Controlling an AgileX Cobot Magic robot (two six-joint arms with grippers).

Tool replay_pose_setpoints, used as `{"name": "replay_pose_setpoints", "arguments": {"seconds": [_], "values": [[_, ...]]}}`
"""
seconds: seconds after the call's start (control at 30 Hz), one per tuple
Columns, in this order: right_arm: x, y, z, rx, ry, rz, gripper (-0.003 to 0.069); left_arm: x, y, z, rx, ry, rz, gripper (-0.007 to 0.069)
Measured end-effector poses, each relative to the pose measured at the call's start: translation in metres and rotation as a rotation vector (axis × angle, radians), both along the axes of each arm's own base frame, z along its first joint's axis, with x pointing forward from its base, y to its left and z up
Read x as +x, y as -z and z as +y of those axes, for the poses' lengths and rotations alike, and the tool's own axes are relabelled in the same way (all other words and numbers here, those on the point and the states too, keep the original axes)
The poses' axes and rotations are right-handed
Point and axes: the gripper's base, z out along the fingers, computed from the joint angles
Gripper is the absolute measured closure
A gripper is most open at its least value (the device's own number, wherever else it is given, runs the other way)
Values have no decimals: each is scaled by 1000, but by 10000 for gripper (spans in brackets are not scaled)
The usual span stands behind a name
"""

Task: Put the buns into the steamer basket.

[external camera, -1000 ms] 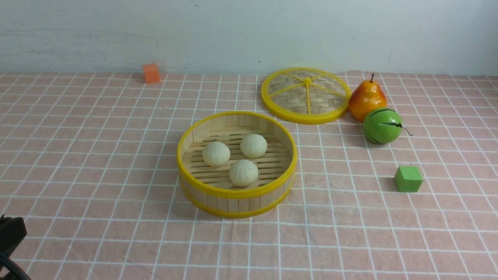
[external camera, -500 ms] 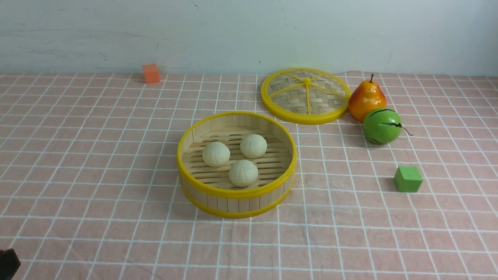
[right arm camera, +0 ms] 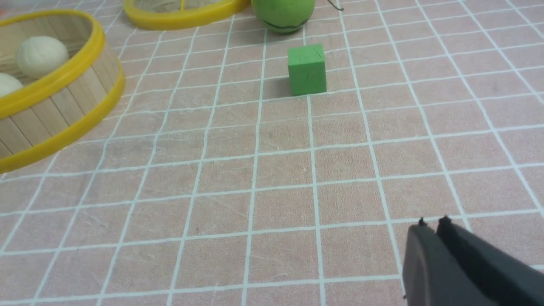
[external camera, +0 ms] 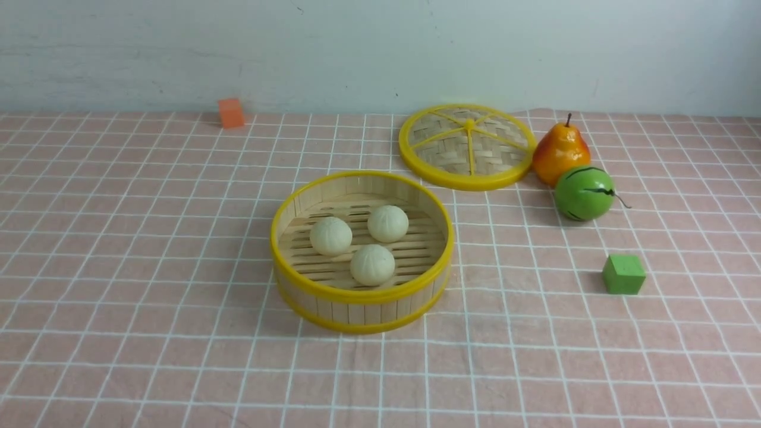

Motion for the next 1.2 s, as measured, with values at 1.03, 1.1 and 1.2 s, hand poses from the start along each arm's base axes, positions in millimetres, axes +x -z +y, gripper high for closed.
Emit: {"name": "replay_pose_setpoints", "arguments": {"seconds": [1.03, 1.1, 1.2], "values": [[0, 0, 0, 0, 0, 0, 580, -1, 2, 0, 9, 6, 19, 638], [0, 0, 0, 1, 0, 0, 578, -1, 2, 0, 9, 6, 19, 638], [0, 0, 0, 1, 0, 0, 573, -1, 2, 0, 9, 6, 19, 638]]}}
